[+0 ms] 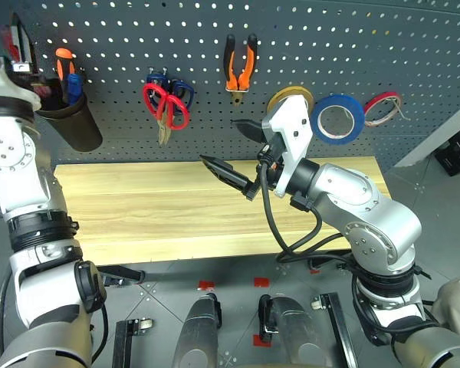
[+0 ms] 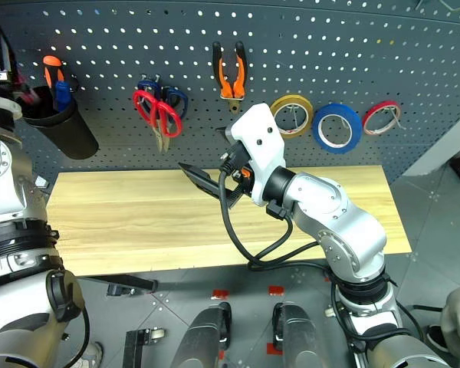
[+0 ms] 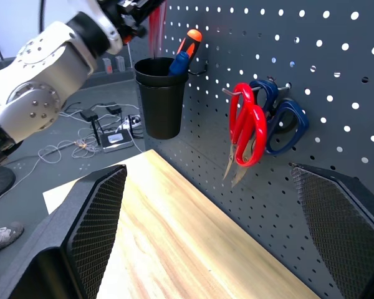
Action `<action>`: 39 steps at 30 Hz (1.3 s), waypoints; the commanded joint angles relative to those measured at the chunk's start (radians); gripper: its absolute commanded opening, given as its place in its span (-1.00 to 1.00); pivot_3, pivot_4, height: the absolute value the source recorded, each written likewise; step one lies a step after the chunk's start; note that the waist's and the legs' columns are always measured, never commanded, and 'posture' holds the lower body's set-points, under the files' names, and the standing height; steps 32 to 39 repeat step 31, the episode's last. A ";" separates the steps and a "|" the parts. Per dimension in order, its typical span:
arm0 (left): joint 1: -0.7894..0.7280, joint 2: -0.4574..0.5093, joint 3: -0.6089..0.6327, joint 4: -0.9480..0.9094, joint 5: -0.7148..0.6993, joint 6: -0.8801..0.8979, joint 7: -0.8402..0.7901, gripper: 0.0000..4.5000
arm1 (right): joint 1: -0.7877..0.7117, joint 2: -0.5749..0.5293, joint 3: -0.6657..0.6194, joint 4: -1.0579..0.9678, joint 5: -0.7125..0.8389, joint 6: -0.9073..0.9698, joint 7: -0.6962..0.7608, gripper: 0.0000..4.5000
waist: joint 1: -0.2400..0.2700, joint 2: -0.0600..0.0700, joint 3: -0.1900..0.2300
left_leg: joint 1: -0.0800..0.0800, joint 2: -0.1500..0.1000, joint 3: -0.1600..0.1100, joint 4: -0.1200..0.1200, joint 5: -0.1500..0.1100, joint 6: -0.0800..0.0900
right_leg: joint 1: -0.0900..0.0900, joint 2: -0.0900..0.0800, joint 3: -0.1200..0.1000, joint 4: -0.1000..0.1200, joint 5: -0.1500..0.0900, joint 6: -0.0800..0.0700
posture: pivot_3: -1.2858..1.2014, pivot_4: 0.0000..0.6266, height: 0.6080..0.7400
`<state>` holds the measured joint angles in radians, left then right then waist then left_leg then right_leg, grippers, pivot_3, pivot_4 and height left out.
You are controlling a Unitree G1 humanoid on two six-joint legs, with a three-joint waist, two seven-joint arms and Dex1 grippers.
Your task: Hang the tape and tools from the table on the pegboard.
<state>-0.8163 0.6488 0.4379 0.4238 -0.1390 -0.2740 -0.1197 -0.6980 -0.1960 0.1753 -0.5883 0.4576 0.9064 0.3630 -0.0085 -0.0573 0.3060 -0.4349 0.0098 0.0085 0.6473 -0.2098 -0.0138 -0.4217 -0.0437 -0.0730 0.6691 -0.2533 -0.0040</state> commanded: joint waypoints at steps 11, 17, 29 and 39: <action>0.394 -0.168 -0.139 -0.593 -0.077 0.324 -0.033 0.51 | 0.097 -0.059 -0.084 -0.039 -0.005 -0.032 -0.016 1.00 | 0.002 0.002 -0.035 | 0.004 -0.001 0.002 0.004 0.000 0.001 | 0.001 -0.001 0.004 0.009 0.000 0.000 | 0.01 -0.39 1.00; 0.574 -0.193 -0.180 -0.652 -0.017 0.675 0.044 0.51 | 0.259 -0.118 -0.052 0.076 -0.132 -0.233 -0.004 1.00 | 0.002 0.002 -0.046 | 0.008 0.003 0.000 0.004 0.000 0.002 | 0.002 0.005 0.005 0.012 0.001 -0.003 | 0.02 -0.42 1.00; 0.660 -0.271 -0.147 -0.533 -0.052 0.635 0.003 0.51 | 0.495 -0.054 -0.163 0.508 -0.315 -0.633 -0.152 1.00 | 0.011 0.004 -0.093 | 0.009 0.002 0.003 0.002 0.002 0.002 | 0.004 0.005 0.008 0.011 0.002 -0.005 | 0.03 -0.58 1.00; 0.668 -0.284 -0.140 -0.498 -0.040 0.594 0.010 0.51 | 0.510 -0.048 -0.188 0.574 -0.331 -0.691 -0.171 1.00 | 0.011 0.004 -0.098 | 0.010 0.002 0.003 0.001 0.002 0.002 | 0.004 0.005 0.008 0.011 0.002 -0.005 | 0.04 -0.60 1.00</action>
